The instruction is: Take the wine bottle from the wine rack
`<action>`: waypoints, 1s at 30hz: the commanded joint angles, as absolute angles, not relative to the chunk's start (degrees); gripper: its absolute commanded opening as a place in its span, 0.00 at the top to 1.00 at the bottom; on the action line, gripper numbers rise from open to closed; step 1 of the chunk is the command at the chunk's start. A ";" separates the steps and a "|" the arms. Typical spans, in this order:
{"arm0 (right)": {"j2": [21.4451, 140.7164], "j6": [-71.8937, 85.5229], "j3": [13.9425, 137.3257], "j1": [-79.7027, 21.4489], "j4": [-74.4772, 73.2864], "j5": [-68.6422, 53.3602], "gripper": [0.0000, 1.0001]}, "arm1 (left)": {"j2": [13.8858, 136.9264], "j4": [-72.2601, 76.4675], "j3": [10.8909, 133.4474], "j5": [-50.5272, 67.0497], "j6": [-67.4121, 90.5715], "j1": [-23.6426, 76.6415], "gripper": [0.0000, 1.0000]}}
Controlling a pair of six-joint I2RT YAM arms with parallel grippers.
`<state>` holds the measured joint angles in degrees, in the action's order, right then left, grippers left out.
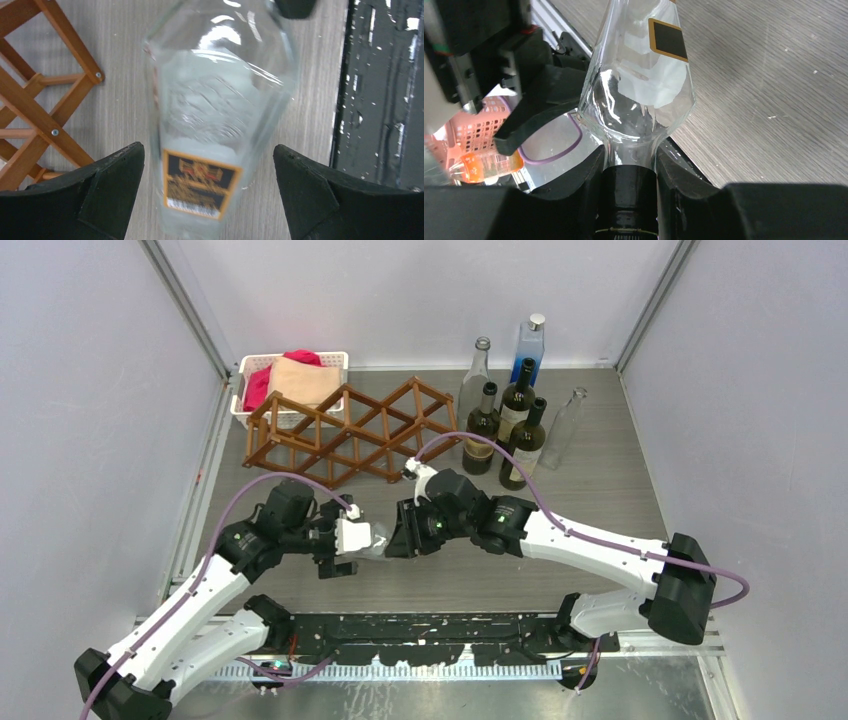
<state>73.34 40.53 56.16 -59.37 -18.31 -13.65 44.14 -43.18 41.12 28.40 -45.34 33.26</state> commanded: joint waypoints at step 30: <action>53.55 36.11 53.15 -61.48 -4.90 -1.25 0.00 | 47.75 -27.06 46.90 31.08 -25.41 33.85 1.00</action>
